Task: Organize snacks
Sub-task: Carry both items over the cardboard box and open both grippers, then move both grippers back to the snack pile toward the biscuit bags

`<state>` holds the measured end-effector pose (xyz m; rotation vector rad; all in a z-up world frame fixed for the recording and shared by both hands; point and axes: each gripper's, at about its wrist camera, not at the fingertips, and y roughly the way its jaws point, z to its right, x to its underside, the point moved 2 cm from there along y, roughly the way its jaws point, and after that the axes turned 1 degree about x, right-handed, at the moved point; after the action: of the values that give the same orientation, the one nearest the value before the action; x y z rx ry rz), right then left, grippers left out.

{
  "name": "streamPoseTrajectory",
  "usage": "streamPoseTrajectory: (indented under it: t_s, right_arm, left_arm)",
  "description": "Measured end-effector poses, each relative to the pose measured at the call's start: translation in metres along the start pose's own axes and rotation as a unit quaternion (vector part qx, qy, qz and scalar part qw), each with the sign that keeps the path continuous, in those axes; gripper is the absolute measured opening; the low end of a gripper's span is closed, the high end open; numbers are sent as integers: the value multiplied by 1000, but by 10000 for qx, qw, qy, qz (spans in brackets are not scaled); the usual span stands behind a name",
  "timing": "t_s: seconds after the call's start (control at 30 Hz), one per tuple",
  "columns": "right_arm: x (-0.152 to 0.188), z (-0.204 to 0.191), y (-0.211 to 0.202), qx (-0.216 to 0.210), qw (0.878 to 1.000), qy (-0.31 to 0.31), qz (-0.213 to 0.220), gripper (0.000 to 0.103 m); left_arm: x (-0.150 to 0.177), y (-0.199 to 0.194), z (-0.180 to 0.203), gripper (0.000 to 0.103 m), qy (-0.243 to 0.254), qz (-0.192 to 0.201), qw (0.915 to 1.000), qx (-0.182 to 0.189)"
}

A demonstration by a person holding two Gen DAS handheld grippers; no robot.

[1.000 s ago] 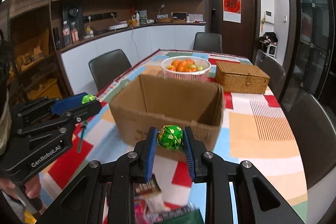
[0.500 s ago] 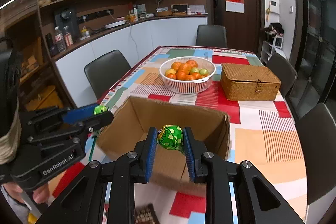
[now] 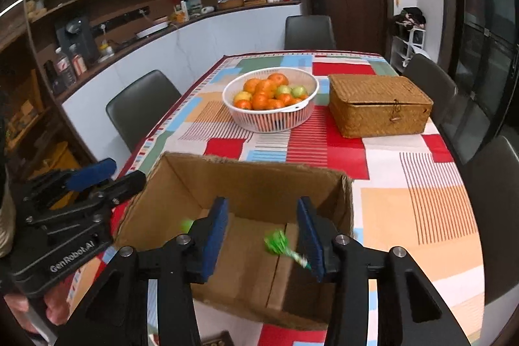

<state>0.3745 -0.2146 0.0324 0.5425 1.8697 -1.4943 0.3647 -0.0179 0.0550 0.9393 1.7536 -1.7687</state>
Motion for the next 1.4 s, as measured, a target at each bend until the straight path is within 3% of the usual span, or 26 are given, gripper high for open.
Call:
streamPoseTrajectory:
  t_s: [0.07,0.37,0.77,0.93,1.4]
  right_arm:
    - [7,-3,-5,5,10000,-92,11,45]
    - [60,-32,-55,-113,9975,-550,426,45]
    - [110,-61,-85,-472,9949,-794,416,45]
    - [128,-71,-91,-537,9941,-880,335,50]
    - [174,-95,-85,-741,9887,-1281,-218,51]
  left_arm:
    - [9,-13,0,55,19,104,9999,74]
    - [61,-72,1,56,10,388,9991,186]
    - [115,-121,-4,58,-28,557,9982,-196]
    - [136,-132,-8,62,-154,508,9983,-250]
    - [197,-138,-10,67,-334,66,9990,-288]
